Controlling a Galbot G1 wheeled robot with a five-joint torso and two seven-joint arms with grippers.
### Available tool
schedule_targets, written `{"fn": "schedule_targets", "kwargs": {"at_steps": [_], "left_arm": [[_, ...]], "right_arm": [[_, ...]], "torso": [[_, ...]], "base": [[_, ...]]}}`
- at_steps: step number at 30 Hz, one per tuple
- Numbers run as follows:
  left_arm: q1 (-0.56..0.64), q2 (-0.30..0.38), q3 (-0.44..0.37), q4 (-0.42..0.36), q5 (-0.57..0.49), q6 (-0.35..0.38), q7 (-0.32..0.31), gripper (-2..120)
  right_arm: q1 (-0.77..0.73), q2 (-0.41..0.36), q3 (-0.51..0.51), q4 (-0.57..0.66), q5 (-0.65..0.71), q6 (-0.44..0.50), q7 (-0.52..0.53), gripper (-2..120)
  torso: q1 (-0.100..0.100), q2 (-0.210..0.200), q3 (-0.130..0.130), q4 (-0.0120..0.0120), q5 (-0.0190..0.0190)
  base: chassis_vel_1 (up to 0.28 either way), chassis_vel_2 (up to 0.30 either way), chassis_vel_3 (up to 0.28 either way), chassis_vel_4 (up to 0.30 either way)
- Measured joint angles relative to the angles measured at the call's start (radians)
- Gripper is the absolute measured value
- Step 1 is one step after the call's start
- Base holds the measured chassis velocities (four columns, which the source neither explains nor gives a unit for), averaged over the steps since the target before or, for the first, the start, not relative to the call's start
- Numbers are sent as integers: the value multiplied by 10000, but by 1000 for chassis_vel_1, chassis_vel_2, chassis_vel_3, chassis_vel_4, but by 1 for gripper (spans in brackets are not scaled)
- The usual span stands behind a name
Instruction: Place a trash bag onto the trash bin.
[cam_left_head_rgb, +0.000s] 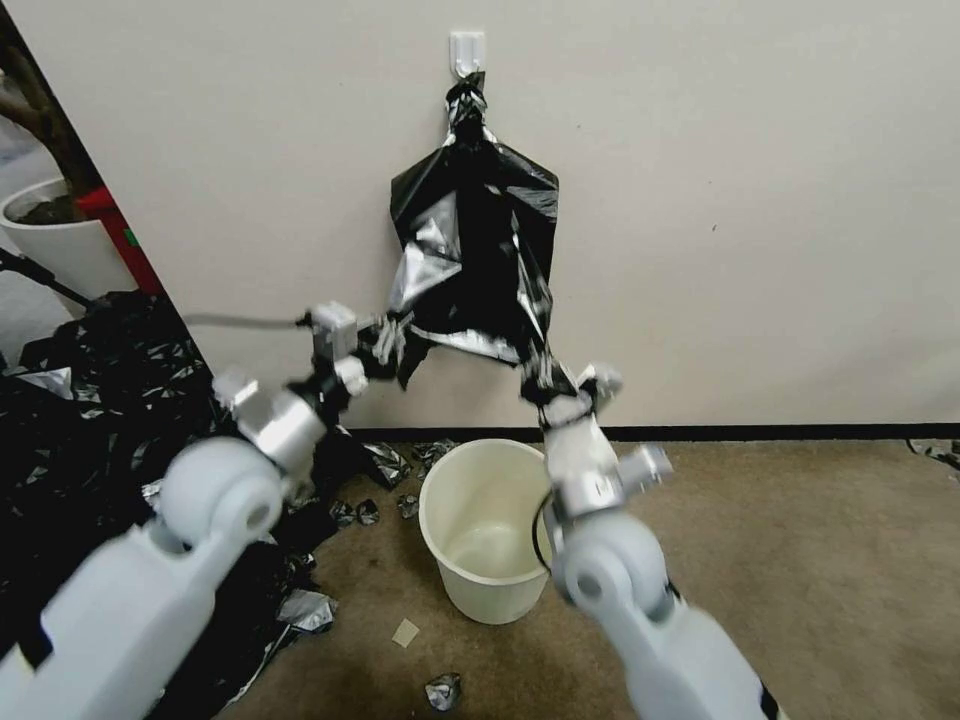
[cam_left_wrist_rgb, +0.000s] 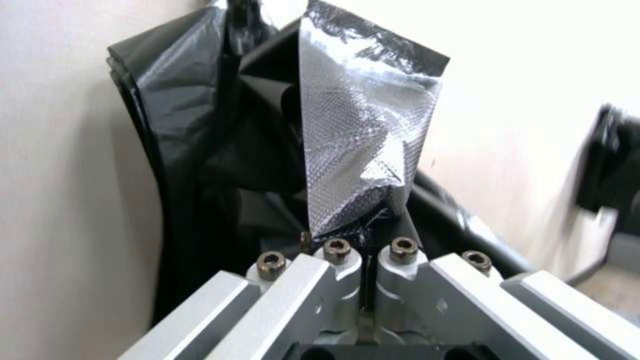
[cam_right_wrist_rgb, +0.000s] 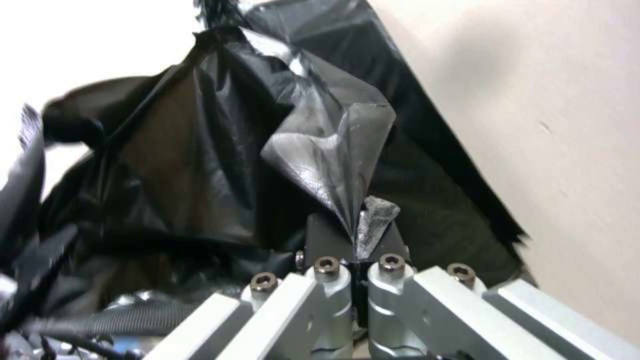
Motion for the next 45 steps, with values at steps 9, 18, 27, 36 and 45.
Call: {"fn": "schedule_targets", "kwargs": {"at_steps": [9, 18, 27, 36, 45], "left_arm": [[864, -619, -110, -550, 121, 37, -58, 0], [1629, -1162, -4, -1900, 378, 1749, -1243, 0], [2111, -1676, 427, -1602, 573, 1920, -1312, 0], [2662, -2530, 872, 322, 1733, 1239, -1272, 0], [4289, -3127, 1475, 1072, 3169, -164, -1715, 0]], "right_arm": [[-1161, -220, -93, 971, -213, -224, 433, 0], [-1578, -1027, 10, 2647, 359, -1885, 2337, 0], [-1570, -1255, 120, 2540, 378, -1980, 2449, 0], [-1415, -1277, -157, 765, 202, -1648, 2827, 0], [-1703, -1383, -861, -107, 33, -1253, 3990, 0]], "torso": [[0, 0, 1, 1, 0], [0, 0, 1, 0, -1], [0, 0, 1, 0, 0], [1, -1, 2, 1, -1], [1, -1, 2, 1, -1]], "base": [[0, 0, 0, 0], [0, 0, 0, 0], [0, 0, 0, 0], [0, 0, 0, 0], [0, 0, 0, 0]]}}
